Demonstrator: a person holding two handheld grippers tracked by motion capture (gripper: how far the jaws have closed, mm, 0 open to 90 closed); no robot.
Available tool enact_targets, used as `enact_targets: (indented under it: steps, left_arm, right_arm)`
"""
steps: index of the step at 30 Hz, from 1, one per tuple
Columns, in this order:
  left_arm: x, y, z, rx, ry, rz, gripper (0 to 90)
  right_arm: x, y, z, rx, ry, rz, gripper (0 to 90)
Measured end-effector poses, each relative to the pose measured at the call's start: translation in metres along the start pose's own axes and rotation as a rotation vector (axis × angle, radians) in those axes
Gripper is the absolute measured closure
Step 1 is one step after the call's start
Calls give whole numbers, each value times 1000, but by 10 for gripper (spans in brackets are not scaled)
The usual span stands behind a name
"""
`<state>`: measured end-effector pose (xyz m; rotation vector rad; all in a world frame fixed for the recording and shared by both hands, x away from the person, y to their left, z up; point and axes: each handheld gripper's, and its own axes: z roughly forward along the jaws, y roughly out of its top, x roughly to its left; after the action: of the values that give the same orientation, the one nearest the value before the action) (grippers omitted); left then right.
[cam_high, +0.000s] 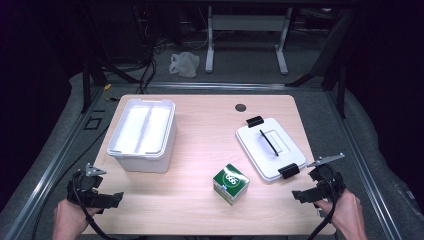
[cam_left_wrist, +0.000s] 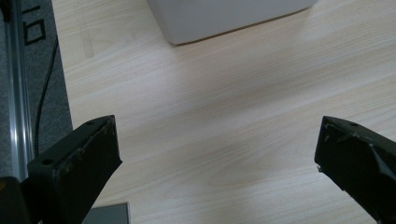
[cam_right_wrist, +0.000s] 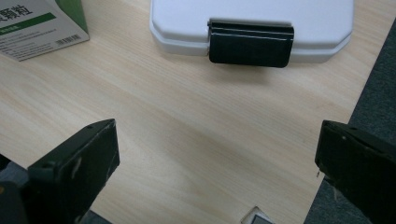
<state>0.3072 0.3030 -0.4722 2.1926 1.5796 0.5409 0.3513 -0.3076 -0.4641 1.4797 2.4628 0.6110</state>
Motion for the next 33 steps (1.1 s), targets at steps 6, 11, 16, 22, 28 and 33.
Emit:
enact_targets:
  steps: [6, 11, 16, 22, 28, 33]
  left_arm:
    - [-2, 0, 1, 3, 7, 3, 0]
    - [-2, -1, 1, 5, 14, -1, 0]
    - [-1, -1, 0, -4, 16, -5, 0]
    - [-2, -1, 1, 0, 17, 1, 0]
    - [-2, -1, 1, 0, 17, 0, 0]
    - [-2, -1, 2, 11, 15, 0, 0]
  right_arm:
    - [6, 4, -2, 17, 16, -7, 0]
    - [21, 17, -5, 22, 30, -26, 0]
    - [35, 30, -6, 22, 45, -48, 0]
    - [57, 46, -2, 24, 68, -90, 0]
    - [75, 61, 5, 46, 96, -129, 0]
    - [89, 74, 11, 63, 109, -158, 0]
